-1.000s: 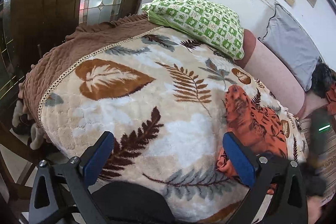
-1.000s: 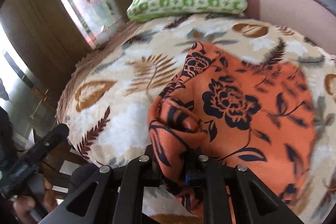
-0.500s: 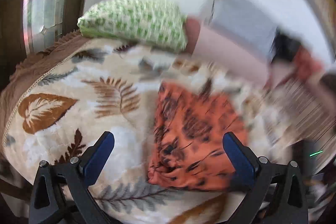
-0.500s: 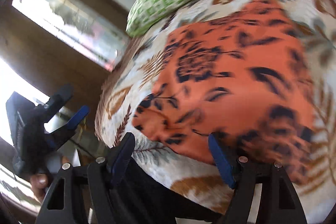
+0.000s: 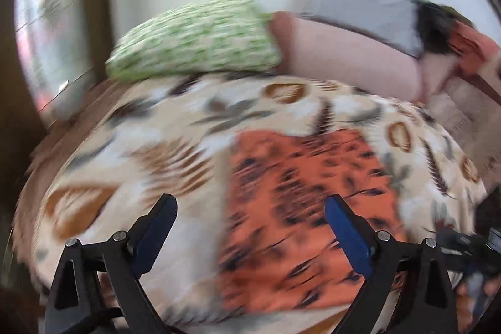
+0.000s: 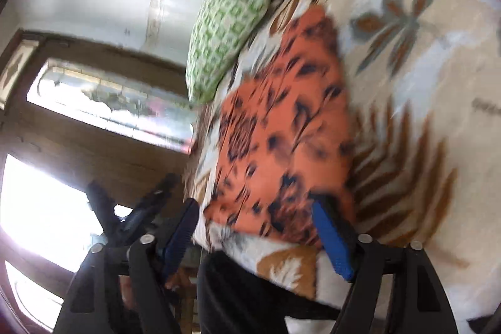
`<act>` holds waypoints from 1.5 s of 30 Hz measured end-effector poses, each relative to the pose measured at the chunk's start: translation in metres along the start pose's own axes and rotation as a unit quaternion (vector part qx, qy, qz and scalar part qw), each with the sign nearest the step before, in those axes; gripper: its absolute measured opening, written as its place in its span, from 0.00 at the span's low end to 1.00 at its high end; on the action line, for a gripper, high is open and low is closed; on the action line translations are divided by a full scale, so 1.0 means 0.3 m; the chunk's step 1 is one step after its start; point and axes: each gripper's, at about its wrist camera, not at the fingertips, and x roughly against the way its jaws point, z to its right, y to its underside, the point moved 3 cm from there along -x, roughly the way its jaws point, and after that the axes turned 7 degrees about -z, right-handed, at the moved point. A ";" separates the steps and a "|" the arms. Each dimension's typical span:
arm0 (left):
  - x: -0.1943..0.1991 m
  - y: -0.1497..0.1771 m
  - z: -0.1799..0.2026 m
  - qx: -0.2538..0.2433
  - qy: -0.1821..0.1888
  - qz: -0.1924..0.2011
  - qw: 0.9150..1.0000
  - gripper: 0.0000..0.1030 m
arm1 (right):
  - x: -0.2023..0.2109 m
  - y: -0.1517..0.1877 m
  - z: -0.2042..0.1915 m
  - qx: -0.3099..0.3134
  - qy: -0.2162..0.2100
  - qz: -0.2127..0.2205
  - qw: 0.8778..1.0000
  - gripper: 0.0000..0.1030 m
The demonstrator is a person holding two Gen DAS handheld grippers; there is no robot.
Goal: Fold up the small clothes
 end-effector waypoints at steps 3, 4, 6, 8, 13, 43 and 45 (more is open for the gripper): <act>-0.173 -0.004 0.066 -0.045 -0.027 -0.052 0.997 0.93 | -0.050 -0.084 0.090 -0.056 -0.012 -0.021 0.998 0.80; -0.223 0.002 0.065 -0.045 -0.039 -0.074 0.995 0.93 | -0.069 -0.093 0.103 -0.069 -0.016 -0.032 0.997 0.80; -0.359 0.058 0.026 -0.029 -0.049 -0.148 0.987 0.93 | -0.137 -0.094 0.113 -0.097 -0.040 -0.077 0.991 0.78; -0.380 0.088 -0.025 0.014 -0.011 -0.149 0.989 0.95 | -0.162 -0.076 0.092 -0.103 -0.030 -0.093 0.990 0.64; -0.405 0.113 -0.034 0.022 0.005 -0.155 0.988 0.98 | -0.161 -0.039 0.117 -0.081 0.077 -0.077 0.991 0.22; -0.252 0.036 -0.028 0.023 0.042 -0.070 0.996 0.98 | -0.109 -0.332 0.023 -0.063 0.063 -0.003 0.996 0.81; -0.346 0.073 -0.042 0.014 0.005 -0.121 0.993 0.98 | -0.195 -0.400 0.087 -0.080 0.059 -0.032 0.995 0.81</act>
